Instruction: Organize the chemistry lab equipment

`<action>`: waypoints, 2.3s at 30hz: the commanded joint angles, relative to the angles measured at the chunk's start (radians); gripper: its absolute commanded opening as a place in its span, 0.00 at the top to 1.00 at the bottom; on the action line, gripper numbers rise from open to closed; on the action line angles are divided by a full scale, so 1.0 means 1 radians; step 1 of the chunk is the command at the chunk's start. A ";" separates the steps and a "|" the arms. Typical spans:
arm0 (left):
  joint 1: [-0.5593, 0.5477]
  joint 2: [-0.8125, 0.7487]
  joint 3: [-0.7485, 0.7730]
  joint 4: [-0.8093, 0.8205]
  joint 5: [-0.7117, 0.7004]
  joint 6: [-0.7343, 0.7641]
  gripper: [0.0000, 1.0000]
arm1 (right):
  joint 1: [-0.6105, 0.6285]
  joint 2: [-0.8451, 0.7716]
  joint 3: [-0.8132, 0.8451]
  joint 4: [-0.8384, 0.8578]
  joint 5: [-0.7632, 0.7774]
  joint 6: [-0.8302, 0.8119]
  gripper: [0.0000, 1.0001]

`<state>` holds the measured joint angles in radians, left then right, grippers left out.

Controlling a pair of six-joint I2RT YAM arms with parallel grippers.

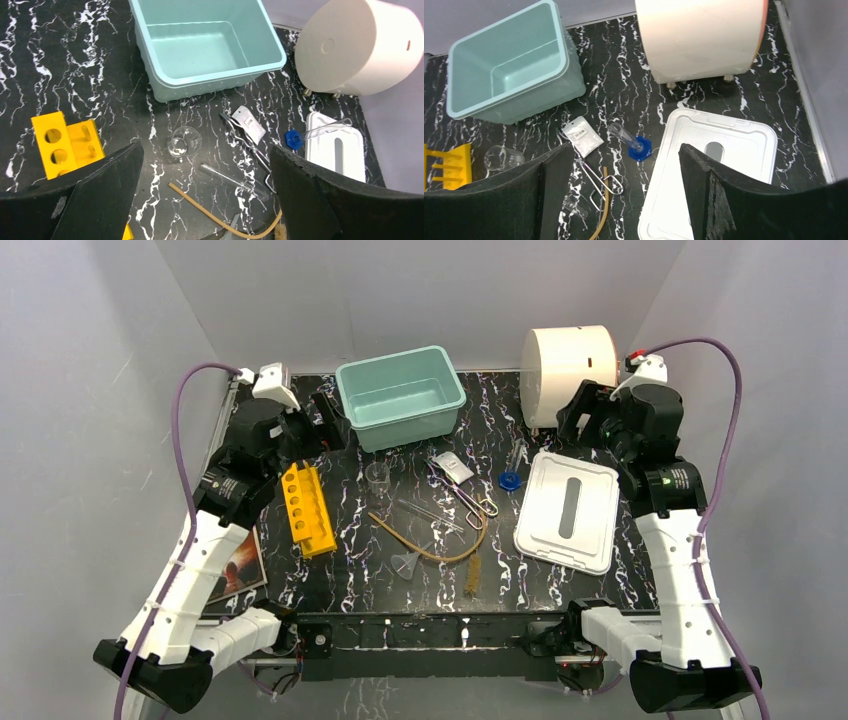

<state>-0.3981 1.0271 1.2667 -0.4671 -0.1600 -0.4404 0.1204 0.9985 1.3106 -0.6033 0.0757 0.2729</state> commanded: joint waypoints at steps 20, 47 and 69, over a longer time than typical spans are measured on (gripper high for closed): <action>0.017 -0.152 -0.214 0.171 0.293 -0.132 0.02 | 0.093 -0.035 -0.051 -0.075 -0.358 -0.086 0.08; 0.018 -0.152 -0.255 0.036 0.174 -0.230 0.02 | 0.732 0.289 0.023 -0.067 0.118 -0.087 0.16; 0.018 -0.128 -0.210 0.011 0.151 -0.183 0.02 | 0.783 0.720 -0.089 0.177 0.087 -0.180 0.35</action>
<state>-0.3878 0.8963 1.0256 -0.4538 -0.0189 -0.6437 0.9035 1.6859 1.2121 -0.4870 0.1616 0.1402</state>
